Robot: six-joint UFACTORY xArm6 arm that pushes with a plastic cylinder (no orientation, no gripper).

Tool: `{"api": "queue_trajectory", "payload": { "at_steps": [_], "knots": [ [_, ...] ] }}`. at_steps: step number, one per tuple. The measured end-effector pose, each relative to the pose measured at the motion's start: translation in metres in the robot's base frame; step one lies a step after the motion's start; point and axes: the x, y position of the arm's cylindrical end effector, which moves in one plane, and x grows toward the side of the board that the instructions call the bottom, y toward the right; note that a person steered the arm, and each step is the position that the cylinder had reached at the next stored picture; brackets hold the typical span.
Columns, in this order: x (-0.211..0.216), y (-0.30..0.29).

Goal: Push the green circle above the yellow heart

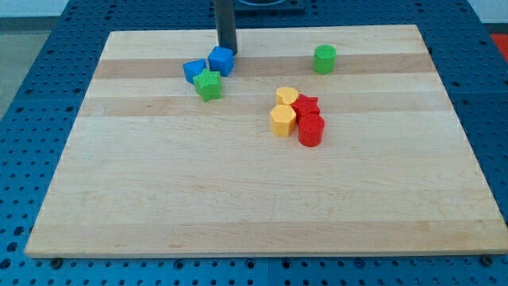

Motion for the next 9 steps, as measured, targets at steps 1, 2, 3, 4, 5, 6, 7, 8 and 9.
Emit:
{"api": "queue_trajectory", "payload": {
  "at_steps": [1, 2, 3, 4, 5, 6, 7, 8, 9],
  "knots": [
    [0.004, -0.020],
    [-0.003, 0.003],
    [-0.006, 0.072],
    [-0.007, 0.144],
    [-0.011, 0.200],
    [-0.009, 0.238],
    [-0.006, 0.242],
    [0.004, 0.233],
    [0.016, 0.218]
  ]
}}
